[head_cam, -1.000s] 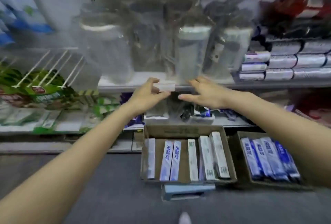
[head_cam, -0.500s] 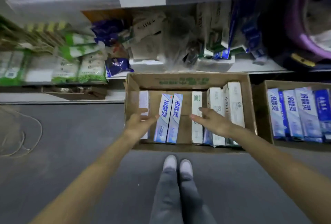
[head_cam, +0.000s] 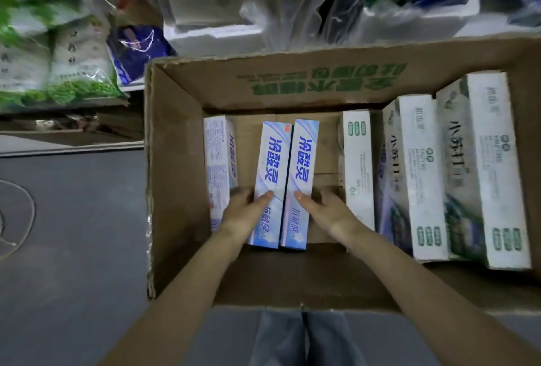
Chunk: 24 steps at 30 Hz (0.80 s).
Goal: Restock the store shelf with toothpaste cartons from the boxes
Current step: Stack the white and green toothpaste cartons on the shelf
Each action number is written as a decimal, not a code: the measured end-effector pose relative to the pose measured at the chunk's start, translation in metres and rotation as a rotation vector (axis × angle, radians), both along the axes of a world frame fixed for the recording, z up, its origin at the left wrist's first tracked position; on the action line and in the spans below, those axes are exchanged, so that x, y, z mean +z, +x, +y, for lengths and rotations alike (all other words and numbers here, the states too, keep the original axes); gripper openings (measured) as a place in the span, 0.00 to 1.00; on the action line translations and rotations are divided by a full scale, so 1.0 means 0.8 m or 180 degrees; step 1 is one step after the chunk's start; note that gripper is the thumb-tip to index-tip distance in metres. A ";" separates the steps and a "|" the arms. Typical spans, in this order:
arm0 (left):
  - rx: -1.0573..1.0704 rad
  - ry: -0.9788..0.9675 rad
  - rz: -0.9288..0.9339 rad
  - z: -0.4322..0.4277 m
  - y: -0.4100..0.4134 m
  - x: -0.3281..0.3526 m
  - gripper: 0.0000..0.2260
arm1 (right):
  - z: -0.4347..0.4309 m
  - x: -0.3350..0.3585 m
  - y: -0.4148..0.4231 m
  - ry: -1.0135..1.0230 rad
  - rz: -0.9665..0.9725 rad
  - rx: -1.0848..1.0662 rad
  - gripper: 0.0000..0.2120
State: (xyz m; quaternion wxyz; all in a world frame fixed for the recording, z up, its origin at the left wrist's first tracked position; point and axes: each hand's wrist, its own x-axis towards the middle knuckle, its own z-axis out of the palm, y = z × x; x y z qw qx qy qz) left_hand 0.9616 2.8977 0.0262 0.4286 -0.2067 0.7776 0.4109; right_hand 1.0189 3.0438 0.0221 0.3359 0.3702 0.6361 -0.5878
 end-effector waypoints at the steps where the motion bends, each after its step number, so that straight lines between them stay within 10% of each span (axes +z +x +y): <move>1: 0.0056 0.0015 -0.0061 0.000 0.003 -0.005 0.11 | -0.003 -0.005 0.000 -0.0134 -0.0046 -0.0169 0.17; 24: 0.0929 0.1180 -0.0868 0.004 -0.014 0.009 0.14 | 0.005 0.002 0.000 -0.1207 -0.0269 -0.1002 0.22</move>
